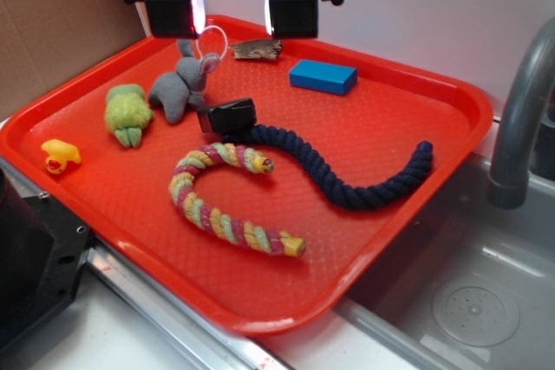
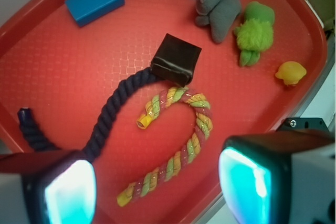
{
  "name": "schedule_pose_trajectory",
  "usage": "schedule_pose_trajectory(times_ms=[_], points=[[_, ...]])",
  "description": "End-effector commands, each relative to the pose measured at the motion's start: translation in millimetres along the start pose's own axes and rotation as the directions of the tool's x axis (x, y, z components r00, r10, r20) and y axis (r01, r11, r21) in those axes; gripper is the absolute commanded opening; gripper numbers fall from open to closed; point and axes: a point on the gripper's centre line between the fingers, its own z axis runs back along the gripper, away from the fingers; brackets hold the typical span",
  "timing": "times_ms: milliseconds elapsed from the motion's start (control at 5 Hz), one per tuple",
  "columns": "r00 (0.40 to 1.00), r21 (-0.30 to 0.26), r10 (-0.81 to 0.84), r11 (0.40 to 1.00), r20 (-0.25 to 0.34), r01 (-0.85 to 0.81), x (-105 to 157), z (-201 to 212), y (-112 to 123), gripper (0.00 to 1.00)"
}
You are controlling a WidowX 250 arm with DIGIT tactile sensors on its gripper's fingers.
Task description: Grab the blue rope.
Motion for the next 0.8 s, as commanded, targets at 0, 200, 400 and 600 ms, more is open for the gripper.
schedule_pose_trajectory(times_ms=[0, 200, 400, 600], points=[[0.999, -0.157, 0.039, 0.987, 0.020, -0.036, 16, -34, -19, 1.00], [0.999, -0.196, 0.046, 0.980, 0.021, -0.041, 15, -72, -40, 1.00], [0.999, -0.213, 0.018, 0.977, -0.043, -0.027, 4, -93, -59, 1.00], [0.996, -0.167, 0.032, 0.985, -0.080, -0.045, 0, -100, -72, 1.00]])
